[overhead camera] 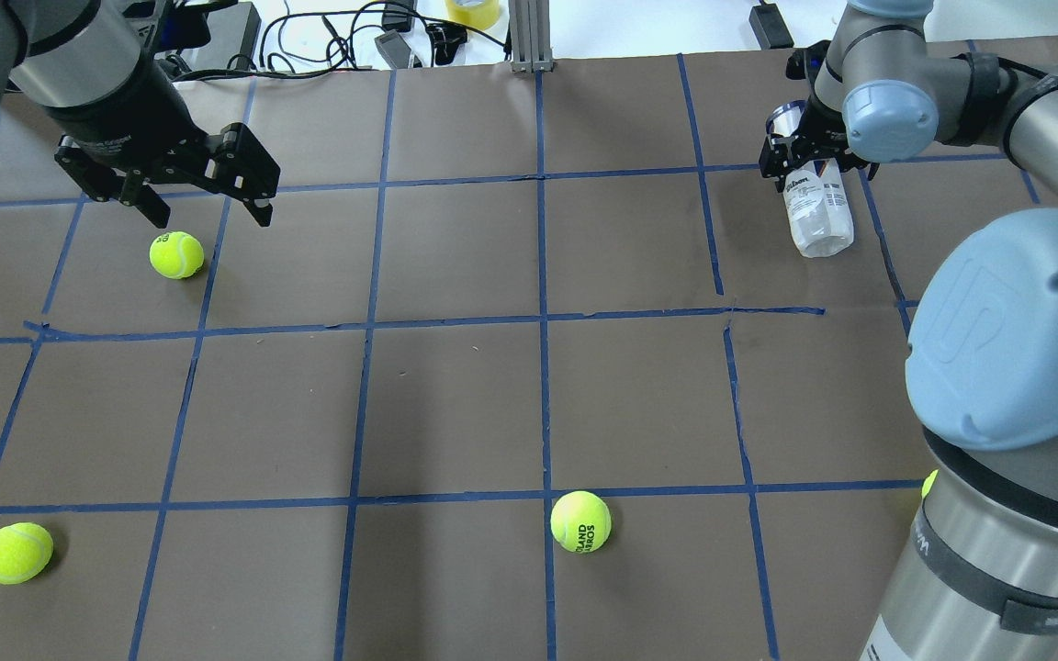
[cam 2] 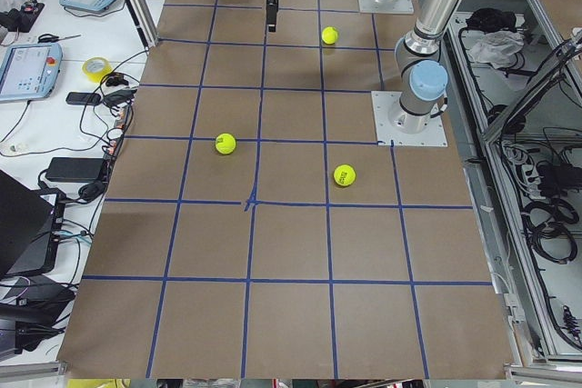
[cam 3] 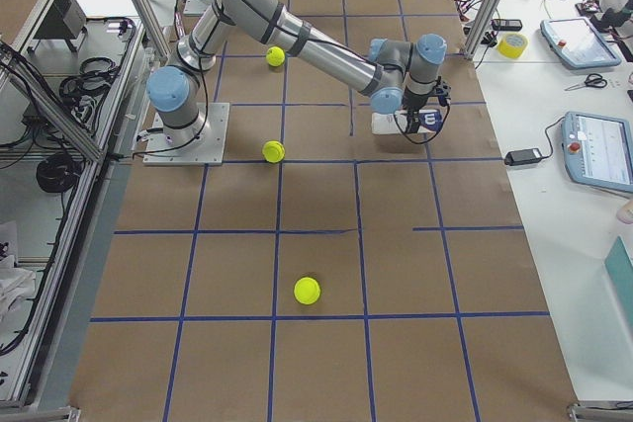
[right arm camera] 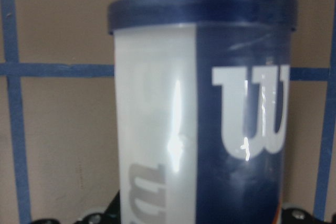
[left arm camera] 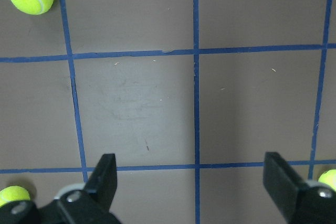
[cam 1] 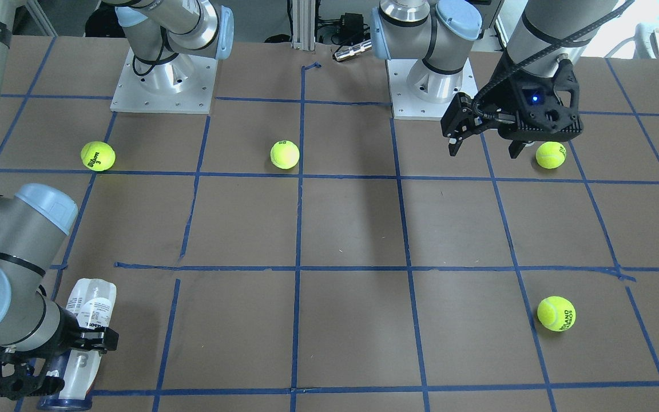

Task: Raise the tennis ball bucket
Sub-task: 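Carry the can toward the table center and lay it down on its side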

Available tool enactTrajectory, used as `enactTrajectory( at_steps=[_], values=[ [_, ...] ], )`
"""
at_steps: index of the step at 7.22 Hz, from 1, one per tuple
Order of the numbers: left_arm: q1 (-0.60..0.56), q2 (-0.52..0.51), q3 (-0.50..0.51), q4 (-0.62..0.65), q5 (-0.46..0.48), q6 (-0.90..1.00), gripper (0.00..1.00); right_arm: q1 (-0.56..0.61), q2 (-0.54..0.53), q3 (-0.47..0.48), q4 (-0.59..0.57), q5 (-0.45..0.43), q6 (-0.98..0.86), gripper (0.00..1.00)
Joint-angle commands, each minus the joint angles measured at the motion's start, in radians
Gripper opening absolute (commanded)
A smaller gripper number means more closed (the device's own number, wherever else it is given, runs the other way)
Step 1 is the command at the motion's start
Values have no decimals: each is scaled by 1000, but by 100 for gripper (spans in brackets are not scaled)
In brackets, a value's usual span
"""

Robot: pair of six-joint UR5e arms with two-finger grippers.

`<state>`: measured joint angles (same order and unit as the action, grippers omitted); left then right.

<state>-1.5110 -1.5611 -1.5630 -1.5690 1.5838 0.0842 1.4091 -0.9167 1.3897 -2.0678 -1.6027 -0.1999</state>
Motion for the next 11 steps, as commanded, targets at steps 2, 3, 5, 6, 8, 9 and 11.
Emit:
enactTrajectory(
  at_steps=[2, 3, 5, 6, 8, 9, 11],
  values=[
    [3, -4, 1, 4, 2, -1, 100, 132, -80, 6, 52, -2, -154, 71],
    [8, -4, 3, 4, 2, 2, 100, 204, -80, -1, 52, -3, -223, 70],
    [21, -2, 9, 3, -1, 2, 100, 327, -73, 0, 37, 0, -425, 69],
    [49, -2, 17, 1, -1, 3, 100, 381, -67, -3, 28, 0, -519, 69],
    [75, 3, 21, -5, 5, 3, 100, 464, -36, 2, -108, 6, -804, 69],
    [75, 3, 20, -5, 7, 3, 100, 516, -12, -4, -151, 9, -872, 68],
    [77, 1, 20, -3, 5, 3, 100, 582, 30, -24, -210, 12, -1053, 69]
  ],
)
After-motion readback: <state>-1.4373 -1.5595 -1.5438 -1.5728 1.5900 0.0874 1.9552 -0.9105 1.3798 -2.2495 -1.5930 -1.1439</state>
